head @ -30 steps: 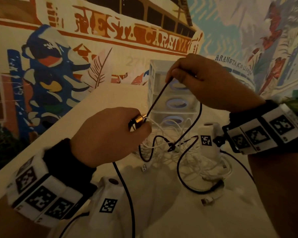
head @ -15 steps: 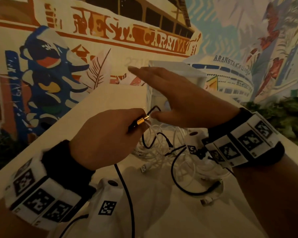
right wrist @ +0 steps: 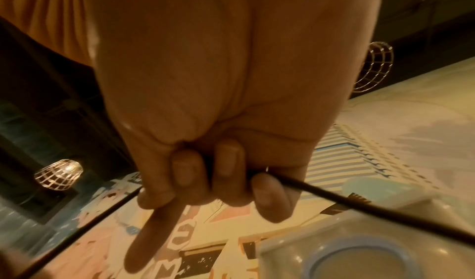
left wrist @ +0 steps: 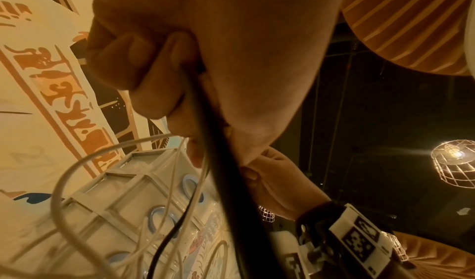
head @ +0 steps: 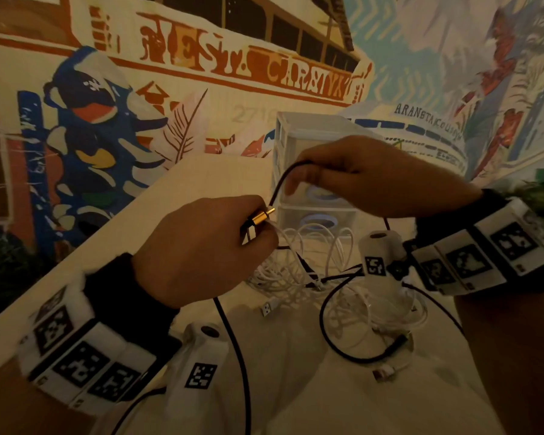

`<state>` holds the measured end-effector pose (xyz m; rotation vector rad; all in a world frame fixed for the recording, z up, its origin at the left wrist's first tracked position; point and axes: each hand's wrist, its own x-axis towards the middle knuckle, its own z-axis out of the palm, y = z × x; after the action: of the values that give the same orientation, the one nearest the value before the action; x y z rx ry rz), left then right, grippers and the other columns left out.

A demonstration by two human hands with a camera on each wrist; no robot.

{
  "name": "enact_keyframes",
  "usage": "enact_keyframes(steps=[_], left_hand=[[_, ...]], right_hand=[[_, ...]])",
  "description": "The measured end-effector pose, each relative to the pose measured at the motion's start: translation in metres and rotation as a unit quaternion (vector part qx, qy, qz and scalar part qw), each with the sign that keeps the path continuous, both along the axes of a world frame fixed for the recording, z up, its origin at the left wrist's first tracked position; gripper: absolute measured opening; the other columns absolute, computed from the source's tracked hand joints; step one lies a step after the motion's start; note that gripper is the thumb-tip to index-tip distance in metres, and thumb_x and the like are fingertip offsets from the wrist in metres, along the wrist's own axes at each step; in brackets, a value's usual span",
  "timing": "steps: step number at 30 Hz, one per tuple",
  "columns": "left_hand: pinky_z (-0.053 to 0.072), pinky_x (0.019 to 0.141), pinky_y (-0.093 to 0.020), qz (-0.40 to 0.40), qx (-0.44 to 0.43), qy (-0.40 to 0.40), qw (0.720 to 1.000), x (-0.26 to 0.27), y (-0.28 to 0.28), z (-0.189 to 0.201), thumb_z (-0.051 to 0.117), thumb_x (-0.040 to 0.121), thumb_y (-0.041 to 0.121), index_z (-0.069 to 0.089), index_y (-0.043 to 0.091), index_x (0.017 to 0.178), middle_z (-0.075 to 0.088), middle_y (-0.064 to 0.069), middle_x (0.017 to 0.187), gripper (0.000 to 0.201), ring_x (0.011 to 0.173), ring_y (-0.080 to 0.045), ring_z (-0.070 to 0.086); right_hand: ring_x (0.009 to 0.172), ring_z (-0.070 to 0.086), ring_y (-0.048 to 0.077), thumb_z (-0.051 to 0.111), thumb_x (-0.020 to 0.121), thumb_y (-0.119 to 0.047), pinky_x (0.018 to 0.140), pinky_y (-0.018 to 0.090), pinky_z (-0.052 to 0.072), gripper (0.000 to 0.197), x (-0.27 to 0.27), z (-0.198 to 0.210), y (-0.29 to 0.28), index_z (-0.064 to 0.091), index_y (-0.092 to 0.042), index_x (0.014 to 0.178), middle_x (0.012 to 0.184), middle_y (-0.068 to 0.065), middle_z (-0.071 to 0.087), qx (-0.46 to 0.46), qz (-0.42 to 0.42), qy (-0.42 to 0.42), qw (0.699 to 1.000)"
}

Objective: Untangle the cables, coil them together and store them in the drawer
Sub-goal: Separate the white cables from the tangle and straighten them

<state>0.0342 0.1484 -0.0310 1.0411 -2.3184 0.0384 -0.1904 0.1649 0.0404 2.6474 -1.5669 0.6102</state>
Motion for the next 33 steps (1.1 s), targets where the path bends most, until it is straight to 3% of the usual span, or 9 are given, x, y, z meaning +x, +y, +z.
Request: enact_keyframes(steps=[3, 7, 9, 15, 18, 22, 25, 30, 33], left_hand=[[0.035, 0.050, -0.029, -0.003, 0.002, 0.006, 1.000, 0.001, 0.001, 0.000, 0.042, 0.094, 0.047, 0.046, 0.024, 0.074, 0.045, -0.001, 0.057, 0.031, 0.052, -0.017, 0.045], [0.040, 0.053, -0.035, -0.007, -0.002, -0.019, 1.000, 0.003, 0.000, 0.000, 0.034, 0.095, 0.047, 0.045, 0.024, 0.073, 0.048, 0.000, 0.060, 0.034, 0.053, -0.014, 0.046], [0.039, 0.053, -0.033, -0.004, 0.005, -0.018, 1.000, 0.002, 0.000, 0.000, 0.035, 0.095, 0.046, 0.045, 0.024, 0.072, 0.047, 0.000, 0.059, 0.034, 0.053, -0.015, 0.046], [0.035, 0.053, -0.023, 0.017, 0.039, -0.025, 0.999, 0.004, 0.002, 0.004, 0.043, 0.086, 0.056, 0.059, 0.027, 0.079, 0.052, 0.001, 0.061, 0.034, 0.060, -0.014, 0.050], [0.039, 0.054, -0.024, 0.009, 0.057, 0.022, 0.998, 0.003, 0.004, 0.008, 0.042, 0.085, 0.063, 0.063, 0.032, 0.088, 0.054, 0.003, 0.061, 0.038, 0.069, -0.008, 0.053], [0.031, 0.050, -0.024, 0.004, 0.033, 0.132, 0.991, 0.000, 0.006, 0.012, 0.047, 0.086, 0.065, 0.057, 0.043, 0.099, 0.042, 0.003, 0.051, 0.028, 0.055, -0.002, 0.049], [0.036, 0.050, -0.026, -0.017, 0.030, 0.163, 0.986, -0.001, 0.008, 0.013, 0.048, 0.088, 0.062, 0.057, 0.044, 0.106, 0.044, 0.001, 0.051, 0.027, 0.052, -0.007, 0.048], [0.038, 0.058, -0.013, -0.016, 0.022, 0.174, 0.984, -0.002, 0.008, 0.013, 0.039, 0.099, 0.048, 0.064, 0.031, 0.085, 0.061, 0.017, 0.069, 0.033, 0.069, -0.002, 0.056], [0.033, 0.053, -0.010, 0.003, 0.018, 0.218, 0.976, -0.001, 0.004, 0.014, 0.038, 0.101, 0.044, 0.058, 0.026, 0.078, 0.056, 0.022, 0.063, 0.035, 0.060, 0.000, 0.052]], right_hand=[[0.047, 0.044, 0.010, 0.047, 0.105, -0.040, 0.050, 0.018, 0.032, 0.028, -0.018, 0.004, 0.000, 0.074, -0.035, 0.101, 0.055, -0.009, 0.053, -0.018, -0.040, -0.031, 0.999], [0.052, 0.055, -0.003, 0.049, 0.104, -0.041, 0.055, 0.021, 0.036, 0.027, -0.034, 0.002, -0.004, 0.075, -0.036, 0.101, 0.063, -0.015, 0.062, -0.004, -0.124, -0.023, 0.992], [0.055, 0.057, -0.002, 0.050, 0.103, -0.041, 0.057, 0.020, 0.044, 0.025, -0.033, 0.001, -0.004, 0.075, -0.035, 0.106, 0.071, -0.014, 0.067, 0.036, -0.119, 0.001, 0.992], [0.047, 0.037, 0.007, 0.064, 0.092, -0.051, 0.050, 0.019, 0.028, 0.019, -0.023, 0.008, 0.009, 0.074, -0.034, 0.091, 0.049, -0.009, 0.046, 0.039, -0.053, -0.056, 0.996], [0.056, 0.052, 0.020, 0.058, 0.095, -0.054, 0.057, 0.030, 0.038, 0.027, -0.019, 0.012, 0.014, 0.075, -0.034, 0.089, 0.068, 0.002, 0.066, -0.011, -0.030, -0.079, 0.996], [0.067, 0.056, 0.026, 0.054, 0.102, -0.043, 0.063, 0.032, 0.041, 0.024, -0.010, 0.016, 0.017, 0.075, -0.033, 0.103, 0.078, 0.008, 0.068, -0.080, 0.014, -0.129, 0.988], [0.080, 0.064, 0.009, 0.054, 0.105, -0.032, 0.072, 0.023, 0.046, 0.022, -0.001, 0.020, 0.023, 0.074, -0.025, 0.110, 0.091, -0.009, 0.072, -0.083, 0.067, -0.133, 0.985], [0.079, 0.063, 0.016, 0.057, 0.102, -0.037, 0.074, 0.032, 0.050, 0.021, 0.006, 0.021, 0.027, 0.074, -0.027, 0.111, 0.090, -0.010, 0.071, -0.071, 0.067, -0.098, 0.990], [0.086, 0.067, 0.016, 0.062, 0.095, -0.048, 0.083, 0.038, 0.050, 0.022, -0.015, 0.019, 0.020, 0.074, -0.033, 0.107, 0.093, -0.005, 0.073, -0.050, -0.016, -0.059, 0.997]])
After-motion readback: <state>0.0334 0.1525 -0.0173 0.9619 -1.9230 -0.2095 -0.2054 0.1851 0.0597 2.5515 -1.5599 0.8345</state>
